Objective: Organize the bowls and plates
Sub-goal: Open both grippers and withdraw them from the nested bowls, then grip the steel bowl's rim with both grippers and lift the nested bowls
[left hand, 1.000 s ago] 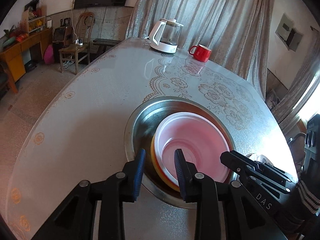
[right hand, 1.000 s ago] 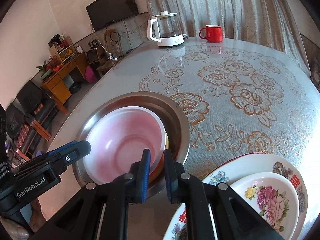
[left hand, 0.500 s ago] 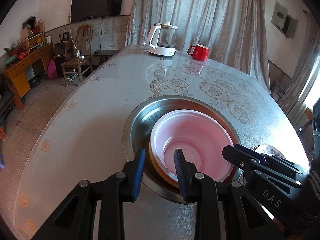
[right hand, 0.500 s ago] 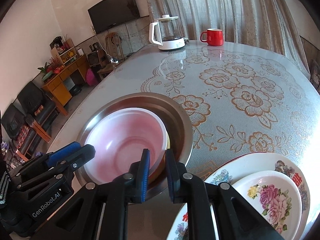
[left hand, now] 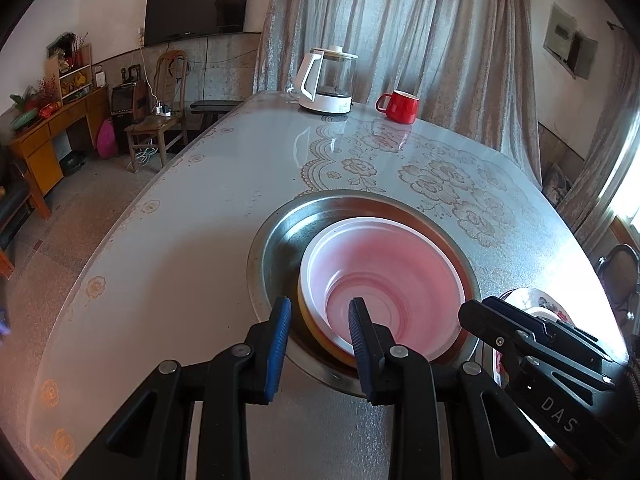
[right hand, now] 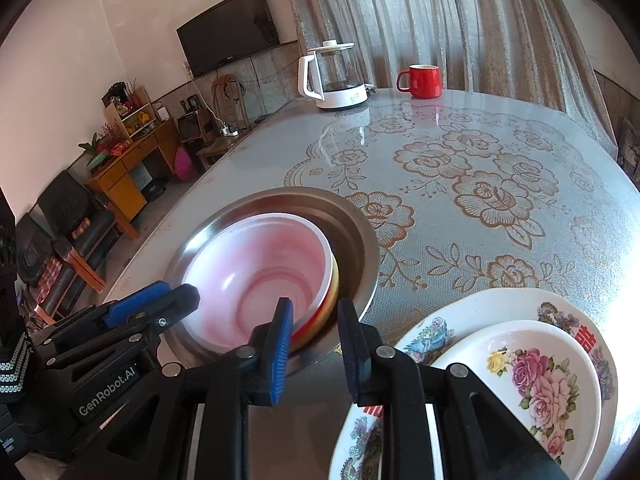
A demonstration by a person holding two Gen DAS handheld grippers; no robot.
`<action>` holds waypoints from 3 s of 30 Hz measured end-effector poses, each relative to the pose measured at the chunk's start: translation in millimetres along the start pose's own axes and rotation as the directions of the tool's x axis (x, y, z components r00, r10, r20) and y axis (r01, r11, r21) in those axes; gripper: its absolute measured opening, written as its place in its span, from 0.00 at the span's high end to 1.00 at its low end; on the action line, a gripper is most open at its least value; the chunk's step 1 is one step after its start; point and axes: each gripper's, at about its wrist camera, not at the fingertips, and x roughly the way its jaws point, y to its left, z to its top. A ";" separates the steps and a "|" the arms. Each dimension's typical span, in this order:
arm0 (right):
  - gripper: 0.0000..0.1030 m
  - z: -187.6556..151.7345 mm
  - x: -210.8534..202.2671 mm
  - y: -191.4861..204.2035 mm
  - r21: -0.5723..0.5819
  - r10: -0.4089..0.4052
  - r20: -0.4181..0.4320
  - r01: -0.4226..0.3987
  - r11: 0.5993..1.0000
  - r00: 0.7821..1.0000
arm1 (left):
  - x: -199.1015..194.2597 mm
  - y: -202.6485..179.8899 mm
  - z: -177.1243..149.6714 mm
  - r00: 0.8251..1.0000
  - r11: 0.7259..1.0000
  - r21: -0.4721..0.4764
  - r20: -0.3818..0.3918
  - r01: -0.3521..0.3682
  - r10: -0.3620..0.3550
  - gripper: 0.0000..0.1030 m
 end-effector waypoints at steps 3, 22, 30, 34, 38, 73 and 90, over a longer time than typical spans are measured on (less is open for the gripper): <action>0.78 -1.9 -0.6 -3.3 -0.001 -0.017 -0.002 0.017 1.000 1.000 | -1.8 1.0 -1.1 1.000 1.000 -0.006 0.000 0.001 -0.001 0.70; 0.77 -6.9 1.1 -12.2 0.020 0.007 -0.015 -0.006 1.000 1.000 | -7.8 9.6 -2.7 1.000 0.999 -0.050 0.007 0.017 -0.017 0.65; 0.73 -8.2 -1.9 -19.7 0.049 0.006 -0.018 -0.005 0.999 1.000 | -14.8 23.2 -6.1 1.000 0.996 -0.085 0.023 0.022 -0.020 0.65; 0.72 -7.9 -3.0 -26.1 0.067 0.011 -0.020 -0.010 0.998 1.000 | -18.3 31.5 -8.6 0.999 0.993 -0.112 0.030 0.024 -0.021 0.65; 0.72 -8.5 -4.7 -31.0 0.074 0.007 -0.028 -0.005 0.997 1.000 | -21.2 40.9 -11.3 1.000 0.992 -0.122 0.029 0.014 -0.011 0.65; 0.81 47.3 29.2 -69.1 0.273 0.154 -0.105 -0.121 0.954 0.982 | 4.4 88.2 5.1 0.988 0.949 -0.274 0.072 0.155 -0.140 0.50; 0.82 37.8 63.7 -50.4 0.169 0.086 -0.183 -0.055 0.984 0.979 | 52.0 69.4 19.3 0.972 0.937 -0.280 -0.044 0.209 -0.230 0.84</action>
